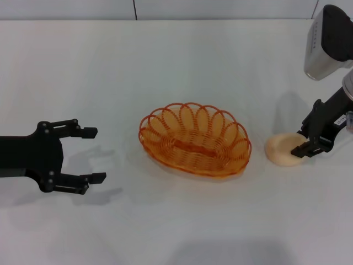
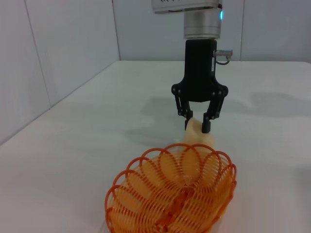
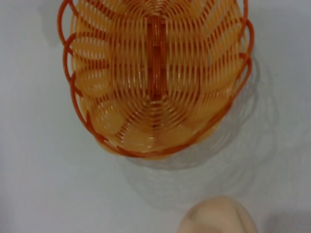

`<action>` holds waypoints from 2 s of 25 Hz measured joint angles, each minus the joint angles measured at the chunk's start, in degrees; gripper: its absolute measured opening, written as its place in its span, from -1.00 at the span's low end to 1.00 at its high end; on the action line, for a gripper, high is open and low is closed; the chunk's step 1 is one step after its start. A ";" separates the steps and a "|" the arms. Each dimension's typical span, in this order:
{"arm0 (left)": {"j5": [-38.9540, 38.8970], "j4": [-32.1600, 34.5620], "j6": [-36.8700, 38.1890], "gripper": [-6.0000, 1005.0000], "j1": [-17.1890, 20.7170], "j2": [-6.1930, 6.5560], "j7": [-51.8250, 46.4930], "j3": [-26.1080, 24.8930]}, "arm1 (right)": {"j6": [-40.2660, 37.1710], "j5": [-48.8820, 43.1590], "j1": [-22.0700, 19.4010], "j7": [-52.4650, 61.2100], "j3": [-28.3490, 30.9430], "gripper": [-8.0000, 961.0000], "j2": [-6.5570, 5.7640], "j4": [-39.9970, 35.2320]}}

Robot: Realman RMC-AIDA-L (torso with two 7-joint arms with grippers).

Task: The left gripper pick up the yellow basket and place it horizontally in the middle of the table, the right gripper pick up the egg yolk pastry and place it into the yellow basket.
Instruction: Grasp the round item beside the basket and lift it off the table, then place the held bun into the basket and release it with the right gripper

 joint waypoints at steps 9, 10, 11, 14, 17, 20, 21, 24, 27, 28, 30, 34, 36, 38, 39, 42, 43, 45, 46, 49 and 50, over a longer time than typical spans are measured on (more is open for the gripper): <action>-0.02 -0.25 -1.18 0.77 -0.02 -0.09 0.14 0.02 | -1.61 1.97 0.13 -1.45 0.06 -0.43 -0.11 -0.67; -0.02 -0.28 -1.19 0.77 -0.02 -0.09 0.17 0.02 | -1.67 1.99 0.13 -1.46 0.06 -0.45 -0.15 -0.69; -0.02 -0.32 -1.20 0.77 -0.02 -0.09 0.23 0.02 | -1.81 1.99 0.14 -1.47 0.05 -0.47 -0.18 -0.77; -0.02 -0.41 -1.30 0.77 -0.01 -0.08 0.31 0.02 | -2.66 1.79 0.13 -1.48 0.45 -0.52 -0.40 -2.08; -0.02 -0.43 -1.39 0.77 0.08 -0.06 0.32 0.01 | -4.45 1.56 -0.27 -1.38 1.82 -0.57 -0.90 -5.45; -0.02 -0.44 -1.40 0.77 0.17 -0.06 0.33 0.02 | -6.77 1.52 -0.81 -1.21 3.58 -0.61 -1.66 -9.34; -0.02 -0.44 -1.40 0.77 0.17 -0.06 0.33 0.01 | -7.71 1.50 -0.99 -1.10 4.08 -0.63 -1.88 -10.66; -0.02 -0.44 -1.40 0.77 0.16 -0.10 0.30 0.01 | -10.43 1.58 -0.89 -0.56 5.05 -0.69 -1.97 -14.08; -0.01 -0.29 -1.40 0.77 0.06 -0.13 0.00 0.01 | -13.50 2.13 -0.18 -0.03 4.80 -0.73 -0.61 -18.34; -0.01 -0.25 -1.40 0.77 0.03 -0.18 -0.04 0.02 | -13.99 2.50 0.16 0.31 4.28 -0.75 -0.20 -19.02; -0.01 -0.16 -1.40 0.77 -0.01 -0.44 -0.06 0.01 | -13.71 3.84 0.83 2.01 2.25 -0.77 0.20 -19.21; -0.01 -0.11 -1.42 0.77 -0.02 -0.84 -0.01 0.02 | -8.07 9.57 1.11 6.33 -4.30 -0.82 0.33 -17.46; -0.01 -0.11 -1.43 0.77 0.00 -0.85 -0.07 0.02 | -5.25 11.53 0.94 7.71 -6.58 -0.84 0.39 -16.77; -0.01 -0.06 -1.45 0.77 0.09 -0.86 -0.12 0.02 | -2.79 13.82 0.79 8.60 -8.48 -0.86 0.42 -15.65; -0.01 -0.05 -1.46 0.77 0.11 -0.86 -0.15 0.01 | -1.78 15.03 0.79 8.65 -9.13 -0.87 0.42 -14.50; -0.01 -0.05 -1.47 0.77 0.14 -0.86 -0.17 0.02 | 0.70 17.43 0.84 8.59 -9.86 -0.87 0.43 -11.62; -0.01 -0.06 -1.47 0.77 0.16 -0.86 -0.18 0.02 | 1.32 18.00 0.84 8.49 -9.90 -0.87 0.45 -10.99; -0.01 -0.07 -1.47 0.77 0.21 -0.86 -0.10 0.02 | 2.87 19.52 0.46 8.18 -10.01 -0.87 0.44 -9.98; -0.01 -0.09 -1.47 0.77 0.23 -0.85 -0.01 0.00 | 3.28 19.85 0.18 8.07 -10.01 -0.82 0.42 -9.80; -0.01 -0.23 -1.47 0.77 0.18 -0.85 0.09 -0.01 | 4.16 20.08 -0.35 7.76 -10.03 -0.67 0.41 -9.72; -0.01 -0.25 -1.47 0.77 0.16 -0.85 0.09 -0.02 | 4.16 20.11 -0.51 7.70 -10.04 -0.62 0.41 -9.71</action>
